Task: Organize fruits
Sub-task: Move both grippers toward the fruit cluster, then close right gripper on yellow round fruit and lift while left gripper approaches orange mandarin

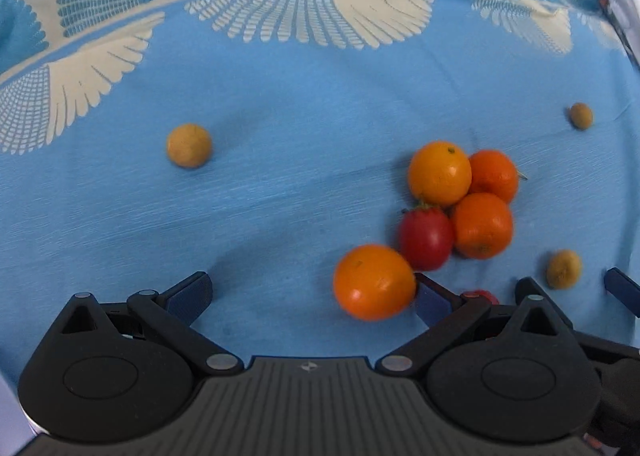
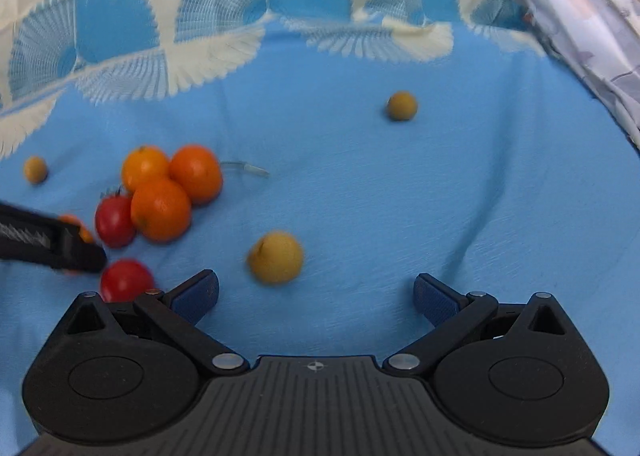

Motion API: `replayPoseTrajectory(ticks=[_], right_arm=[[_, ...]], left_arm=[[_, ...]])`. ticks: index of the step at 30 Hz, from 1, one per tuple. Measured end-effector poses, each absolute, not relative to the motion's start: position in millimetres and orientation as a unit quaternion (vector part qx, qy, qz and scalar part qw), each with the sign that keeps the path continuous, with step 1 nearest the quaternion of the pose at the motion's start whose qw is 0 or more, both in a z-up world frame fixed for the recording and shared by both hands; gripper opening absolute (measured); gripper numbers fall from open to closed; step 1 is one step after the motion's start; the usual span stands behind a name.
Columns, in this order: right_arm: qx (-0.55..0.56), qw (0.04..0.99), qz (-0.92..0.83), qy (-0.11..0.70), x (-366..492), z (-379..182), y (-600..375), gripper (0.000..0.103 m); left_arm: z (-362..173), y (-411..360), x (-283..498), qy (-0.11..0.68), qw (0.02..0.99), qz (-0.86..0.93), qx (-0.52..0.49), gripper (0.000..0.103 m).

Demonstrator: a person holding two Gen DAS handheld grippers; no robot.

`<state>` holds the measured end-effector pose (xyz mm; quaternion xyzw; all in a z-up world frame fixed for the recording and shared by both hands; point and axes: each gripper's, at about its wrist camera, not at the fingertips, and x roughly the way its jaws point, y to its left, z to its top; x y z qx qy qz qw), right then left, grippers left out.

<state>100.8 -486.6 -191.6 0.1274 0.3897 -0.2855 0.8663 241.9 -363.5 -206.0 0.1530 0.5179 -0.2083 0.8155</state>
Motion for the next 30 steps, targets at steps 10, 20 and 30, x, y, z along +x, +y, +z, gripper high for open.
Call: replayPoseTrajectory(ticks=[10, 20, 30], right_arm=[[0.124, 0.870, -0.299, 0.372, 98, -187, -477, 0.102], [0.077, 0.900, -0.249, 0.350, 103, -186, -459, 0.046], [0.096, 0.901, -0.256, 0.336, 104, -182, -469, 0.030]], left_arm=[[-206, -370, 245, 0.522, 0.813, -0.206, 0.157, 0.103], [-195, -365, 237, 0.492, 0.830, -0.222, 0.141, 0.077], [-161, -345, 225, 0.467, 0.841, -0.260, 0.079, 0.049]])
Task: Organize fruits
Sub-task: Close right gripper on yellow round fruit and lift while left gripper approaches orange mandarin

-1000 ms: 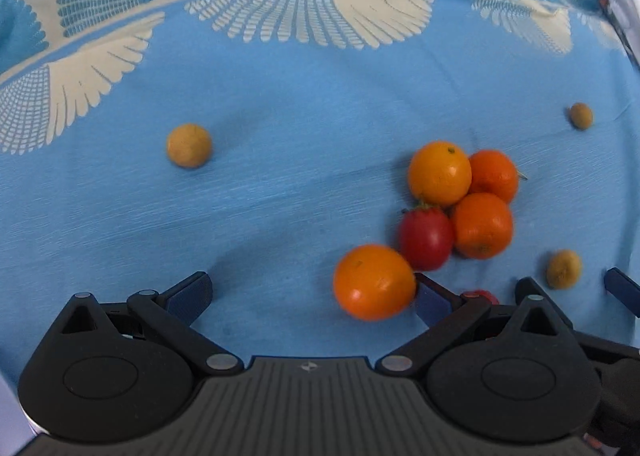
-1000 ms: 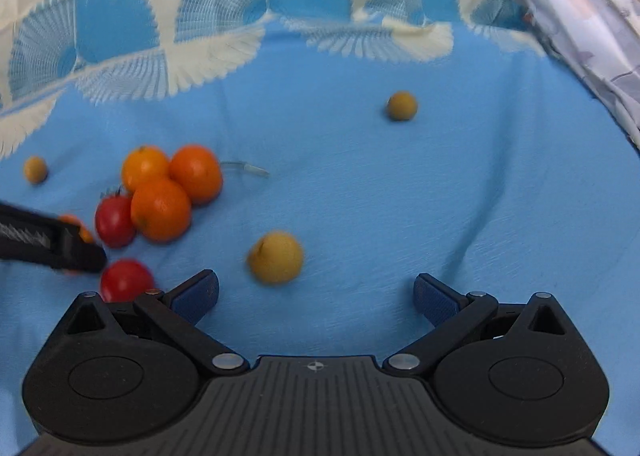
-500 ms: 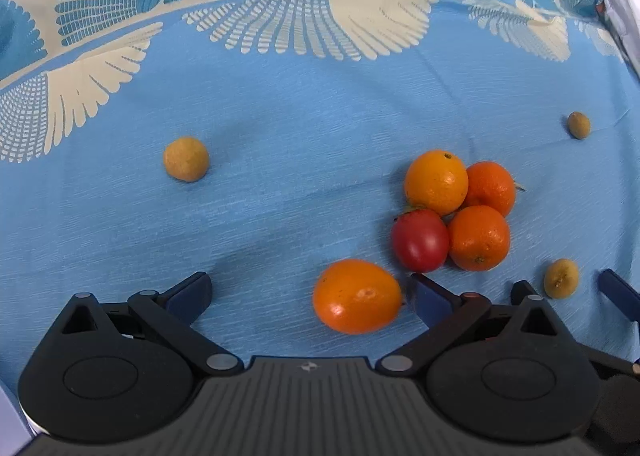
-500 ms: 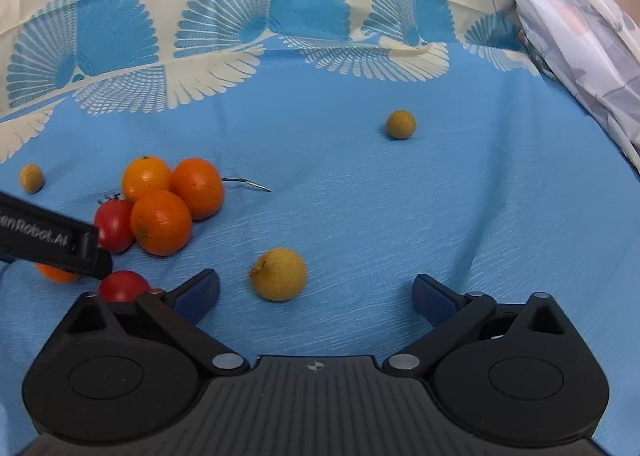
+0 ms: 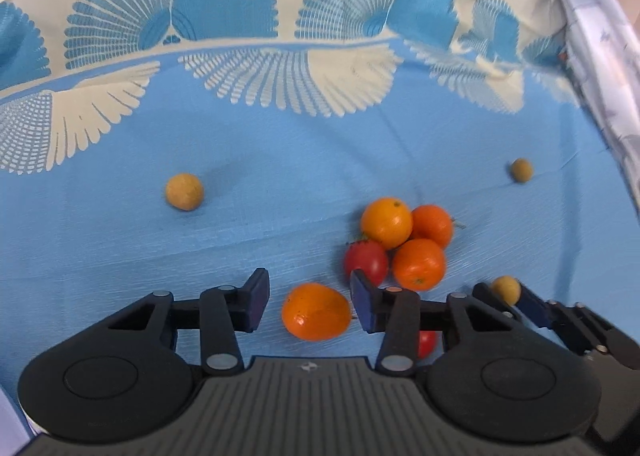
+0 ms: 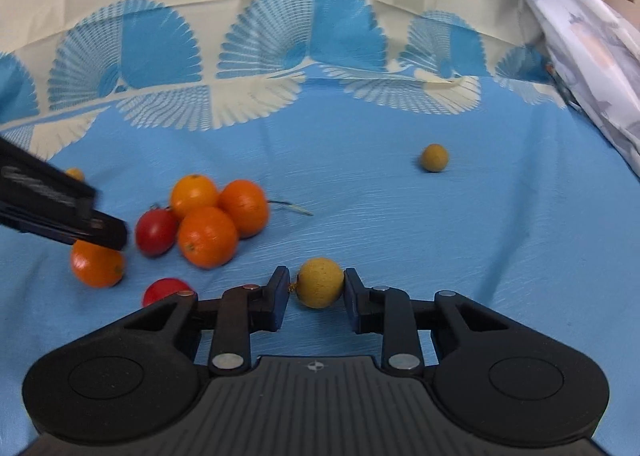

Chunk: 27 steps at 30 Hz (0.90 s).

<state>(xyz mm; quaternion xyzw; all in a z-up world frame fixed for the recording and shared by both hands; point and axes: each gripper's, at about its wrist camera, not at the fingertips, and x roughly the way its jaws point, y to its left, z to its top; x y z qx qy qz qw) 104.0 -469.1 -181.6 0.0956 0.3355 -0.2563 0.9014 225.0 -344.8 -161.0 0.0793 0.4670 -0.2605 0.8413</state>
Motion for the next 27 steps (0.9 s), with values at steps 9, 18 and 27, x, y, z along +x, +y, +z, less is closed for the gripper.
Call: replayPoseTrajectory(ticks=[9, 18, 27], right_arm=[[0.111, 0.898, -0.265, 0.333, 96, -189, -470, 0.031], [0.104, 0.899, -0.264, 0.334, 97, -191, -470, 0.031], [0.106, 0.911, -0.263, 0.300, 88, -172, -460, 0.031]], left_arm=[[-174, -341, 223, 0.493, 0.816, -0.287, 0.092, 0.062], [-185, -359, 228, 0.489, 0.824, -0.265, 0.108, 0.052], [-143, -325, 201, 0.474, 0.840, -0.246, 0.099, 0.044]])
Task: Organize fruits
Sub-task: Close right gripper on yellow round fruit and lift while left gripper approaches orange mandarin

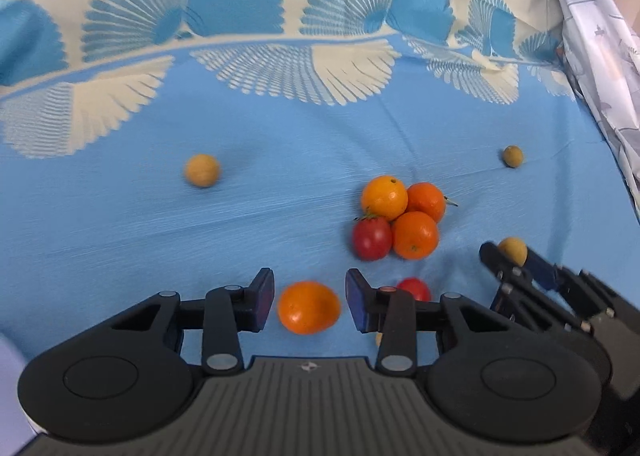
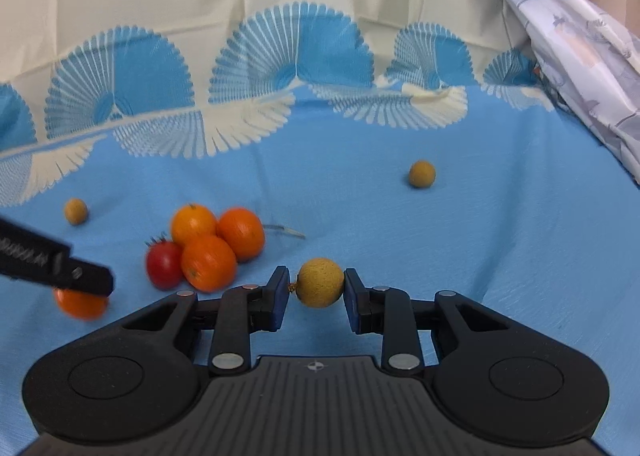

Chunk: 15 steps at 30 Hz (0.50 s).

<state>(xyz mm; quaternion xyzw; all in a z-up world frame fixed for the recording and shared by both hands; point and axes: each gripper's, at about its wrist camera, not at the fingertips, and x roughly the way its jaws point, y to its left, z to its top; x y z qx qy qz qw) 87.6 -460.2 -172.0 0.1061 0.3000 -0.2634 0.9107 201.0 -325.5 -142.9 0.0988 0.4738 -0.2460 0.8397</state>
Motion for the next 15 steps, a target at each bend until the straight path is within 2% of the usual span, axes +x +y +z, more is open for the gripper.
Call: replayPoseTrajectory(ticks=[8, 15], right_arm=[[0.071, 0.933, -0.240, 0.259, 56, -121, -414, 0.031], [0.086, 0.941, -0.199, 0.260, 5, -80, -354, 0.031]], left_arm=[[-80, -246, 158, 0.444, 0.866, -0.211, 0.087, 0.044], [-46, -177, 117, 0.420, 0.881, -0.210, 0.055, 0.044]])
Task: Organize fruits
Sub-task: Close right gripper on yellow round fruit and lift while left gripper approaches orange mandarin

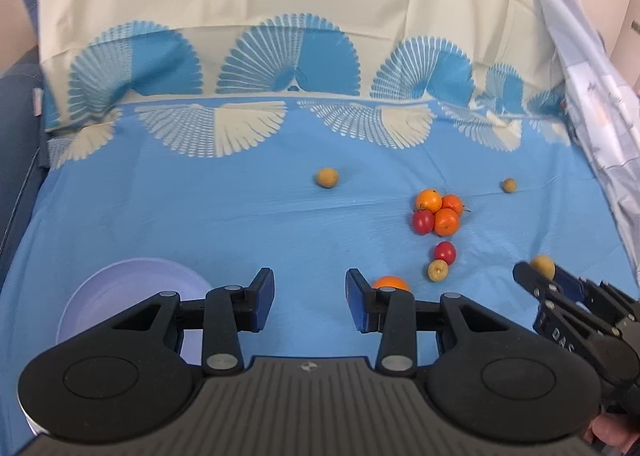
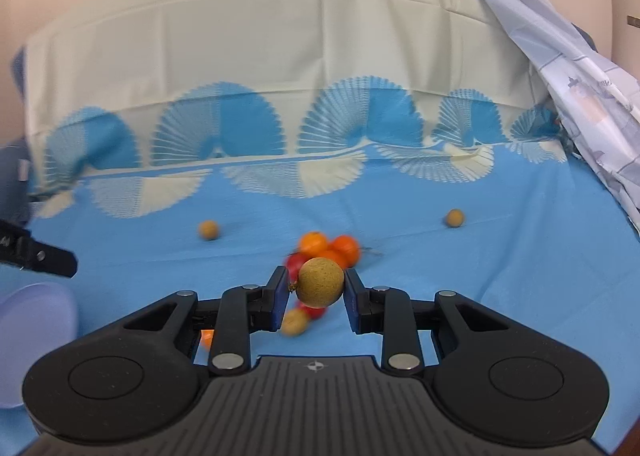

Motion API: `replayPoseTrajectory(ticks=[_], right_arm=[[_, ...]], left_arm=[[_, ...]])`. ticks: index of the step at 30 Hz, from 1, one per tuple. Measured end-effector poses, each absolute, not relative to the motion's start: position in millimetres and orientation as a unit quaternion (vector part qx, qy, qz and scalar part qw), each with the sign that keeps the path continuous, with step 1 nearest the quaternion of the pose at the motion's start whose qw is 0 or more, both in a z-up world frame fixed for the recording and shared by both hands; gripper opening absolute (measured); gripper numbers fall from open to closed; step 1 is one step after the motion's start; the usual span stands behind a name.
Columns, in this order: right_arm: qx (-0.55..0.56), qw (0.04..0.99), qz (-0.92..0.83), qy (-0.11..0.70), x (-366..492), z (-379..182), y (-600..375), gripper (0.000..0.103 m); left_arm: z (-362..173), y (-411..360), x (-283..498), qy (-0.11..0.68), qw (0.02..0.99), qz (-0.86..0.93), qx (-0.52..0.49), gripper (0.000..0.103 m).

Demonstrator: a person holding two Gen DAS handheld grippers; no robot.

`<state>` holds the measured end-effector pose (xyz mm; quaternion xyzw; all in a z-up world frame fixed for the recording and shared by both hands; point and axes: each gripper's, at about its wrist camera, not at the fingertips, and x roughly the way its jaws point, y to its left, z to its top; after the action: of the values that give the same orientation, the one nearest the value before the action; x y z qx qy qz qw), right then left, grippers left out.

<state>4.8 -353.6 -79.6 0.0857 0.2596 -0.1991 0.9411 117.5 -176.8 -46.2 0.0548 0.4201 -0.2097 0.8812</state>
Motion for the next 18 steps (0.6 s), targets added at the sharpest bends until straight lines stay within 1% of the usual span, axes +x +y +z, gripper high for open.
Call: replayPoseTrajectory(ticks=[3, 5, 7, 12, 13, 14, 18], right_arm=[[0.085, 0.941, -0.194, 0.265, -12, -73, -337, 0.031], [0.087, 0.936, -0.202, 0.274, -16, -74, -335, 0.031], [0.101, 0.931, -0.212, 0.280, -18, -79, -342, 0.031], [0.127, 0.916, -0.236, 0.297, -15, -93, -366, 0.031], [0.129, 0.915, -0.238, 0.300, -15, -97, -370, 0.031], [0.131, 0.913, -0.239, 0.303, -14, -99, -373, 0.031], [0.141, 0.908, -0.241, 0.311, -7, -111, -388, 0.031]], left_arm=[[-49, -170, 116, 0.436, 0.870, -0.229, 0.039, 0.044], [-59, -179, 117, 0.441, 0.861, -0.251, 0.041, 0.044], [-76, -197, 122, 0.448, 0.852, -0.267, 0.051, 0.046], [-133, -258, 143, 0.482, 0.815, -0.304, 0.103, 0.047], [-142, -269, 147, 0.484, 0.811, -0.308, 0.112, 0.051], [-151, -279, 150, 0.487, 0.808, -0.309, 0.121, 0.057], [-178, -306, 163, 0.495, 0.797, -0.312, 0.152, 0.063]])
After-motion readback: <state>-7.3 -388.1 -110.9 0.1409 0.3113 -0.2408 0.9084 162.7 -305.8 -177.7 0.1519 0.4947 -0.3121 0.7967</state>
